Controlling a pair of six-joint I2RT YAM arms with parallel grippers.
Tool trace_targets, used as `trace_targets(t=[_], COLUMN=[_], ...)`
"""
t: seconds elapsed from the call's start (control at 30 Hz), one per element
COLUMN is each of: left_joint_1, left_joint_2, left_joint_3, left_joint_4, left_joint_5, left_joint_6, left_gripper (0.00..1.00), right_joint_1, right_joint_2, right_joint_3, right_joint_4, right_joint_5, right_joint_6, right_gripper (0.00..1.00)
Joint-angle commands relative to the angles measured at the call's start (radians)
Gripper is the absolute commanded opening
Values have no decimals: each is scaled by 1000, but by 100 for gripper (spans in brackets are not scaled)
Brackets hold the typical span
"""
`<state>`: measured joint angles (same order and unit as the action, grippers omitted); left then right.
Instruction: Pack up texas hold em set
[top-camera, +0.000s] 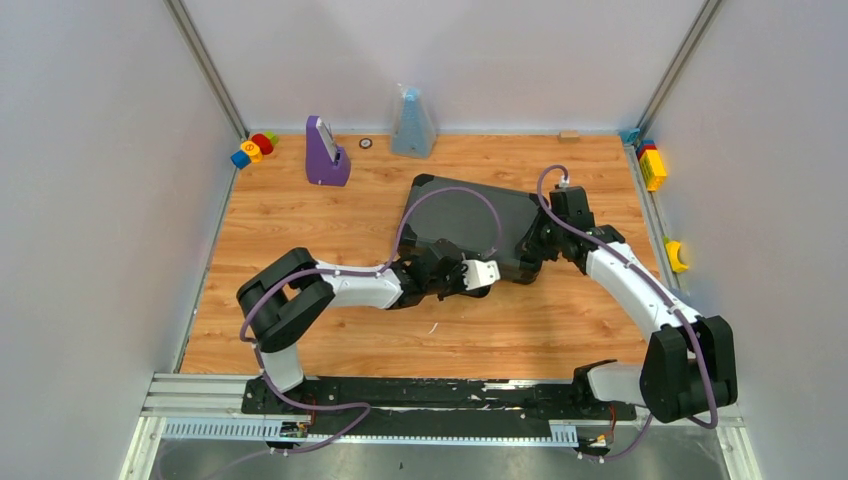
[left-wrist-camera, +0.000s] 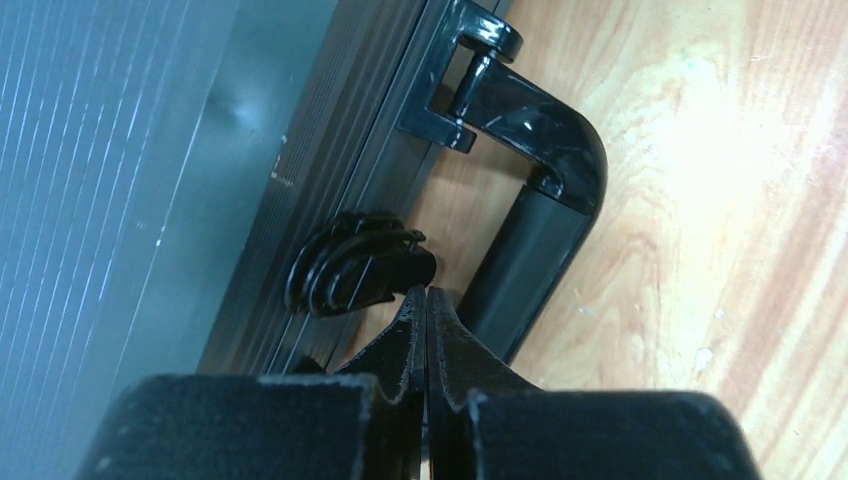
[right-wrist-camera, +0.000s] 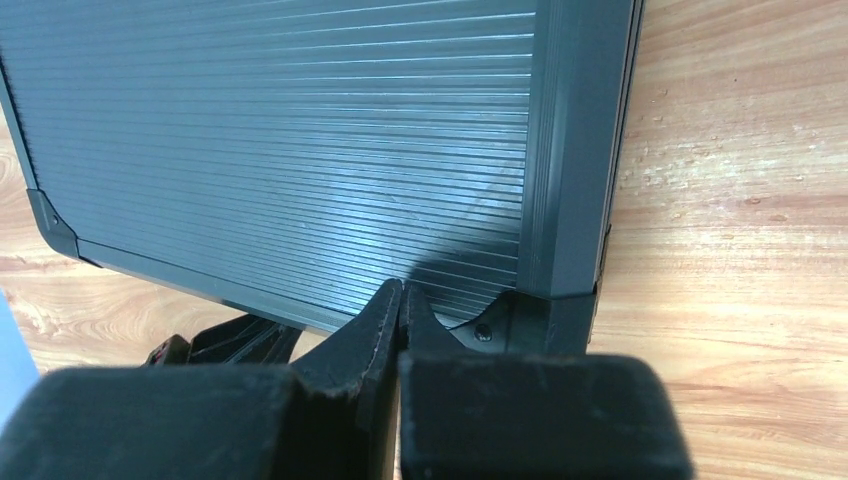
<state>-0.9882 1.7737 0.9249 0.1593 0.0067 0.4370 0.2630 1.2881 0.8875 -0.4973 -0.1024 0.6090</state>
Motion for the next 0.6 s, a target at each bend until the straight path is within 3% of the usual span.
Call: trace_targets(t=[0.0, 0.23, 0.4, 0.5, 0.57], left_joint_1=[-2, -3, -4, -3, -4], left_joint_2=[64, 150, 145, 113, 88], left_joint_3=[45, 91, 29, 6, 28], left_joint_4=[47, 76, 150, 133, 56], left_joint_5=[6, -138, -281, -215, -96], left_joint_6=[23, 32, 49, 78, 89], left_gripper=[0, 0, 0, 0, 0], right_joint_1=[-6, -6, -9, -11, -11], right_joint_2=[-3, -1, -31, -46, -52], right_joint_3=[27, 7, -13, -15, -13], right_joint_4=[24, 27, 28, 29, 29], right_joint_5=[-13, -22, -22, -23, -23], right_joint_6=[6, 14, 20, 16, 13], right_gripper=[0, 0, 0, 0, 0])
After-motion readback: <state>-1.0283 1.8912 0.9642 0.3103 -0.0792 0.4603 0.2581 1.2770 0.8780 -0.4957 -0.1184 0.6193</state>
